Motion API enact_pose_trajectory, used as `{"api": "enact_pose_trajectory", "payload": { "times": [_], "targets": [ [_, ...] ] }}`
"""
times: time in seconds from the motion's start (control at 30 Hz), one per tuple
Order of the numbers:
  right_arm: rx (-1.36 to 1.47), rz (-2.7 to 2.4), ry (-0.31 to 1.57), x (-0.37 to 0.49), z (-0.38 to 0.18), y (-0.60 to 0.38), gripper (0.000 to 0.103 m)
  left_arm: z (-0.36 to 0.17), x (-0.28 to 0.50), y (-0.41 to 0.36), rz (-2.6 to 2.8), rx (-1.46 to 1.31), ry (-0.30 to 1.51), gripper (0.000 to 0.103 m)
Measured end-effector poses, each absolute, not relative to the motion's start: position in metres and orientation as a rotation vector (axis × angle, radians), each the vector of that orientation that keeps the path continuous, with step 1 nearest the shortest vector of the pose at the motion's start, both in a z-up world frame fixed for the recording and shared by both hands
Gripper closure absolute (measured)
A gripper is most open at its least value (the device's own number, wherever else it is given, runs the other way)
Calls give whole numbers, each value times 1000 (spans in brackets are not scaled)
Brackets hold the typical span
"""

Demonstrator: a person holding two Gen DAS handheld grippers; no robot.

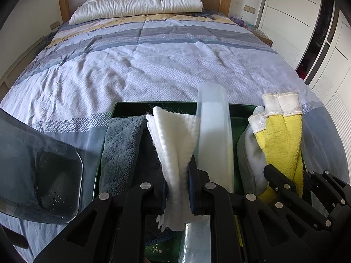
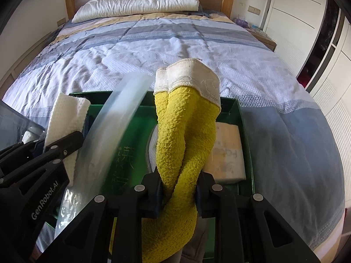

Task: Organize soft objects
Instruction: 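Lower the mesh pad and yellow towel into the green tray beside the grey towel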

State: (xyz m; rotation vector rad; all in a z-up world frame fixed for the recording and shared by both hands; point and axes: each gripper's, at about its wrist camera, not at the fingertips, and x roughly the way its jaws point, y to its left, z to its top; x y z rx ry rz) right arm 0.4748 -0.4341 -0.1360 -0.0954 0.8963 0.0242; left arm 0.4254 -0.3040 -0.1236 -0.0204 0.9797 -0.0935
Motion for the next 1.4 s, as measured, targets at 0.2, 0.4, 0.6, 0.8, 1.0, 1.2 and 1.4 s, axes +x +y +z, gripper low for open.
{"api": "enact_pose_trajectory", "payload": {
  "times": [0.2, 0.4, 0.6, 0.8, 1.0, 1.2, 1.4],
  "targets": [
    [-90, 22, 900, 478, -137, -436, 79, -130, 427, -302, -93, -25, 992, 86],
    [-89, 18, 905, 480, -139, -436, 78, -132, 427, -302, -96, -25, 992, 86],
    [-93, 17, 907, 484, -140, -436, 77, -134, 430, -300, -96, -31, 997, 86],
    [-94, 17, 909, 486, -141, -436, 76, -136, 430, -302, -99, -27, 999, 84],
    [-89, 19, 914, 487, -142, -436, 75, -137, 431, -302, -102, -25, 1004, 83],
    [-83, 24, 923, 490, -142, -438, 73, -138, 431, -302, -104, -30, 1007, 80],
    [-75, 28, 917, 489, -140, -439, 69, -136, 432, -302, -109, -36, 1007, 78]
  ]
}}
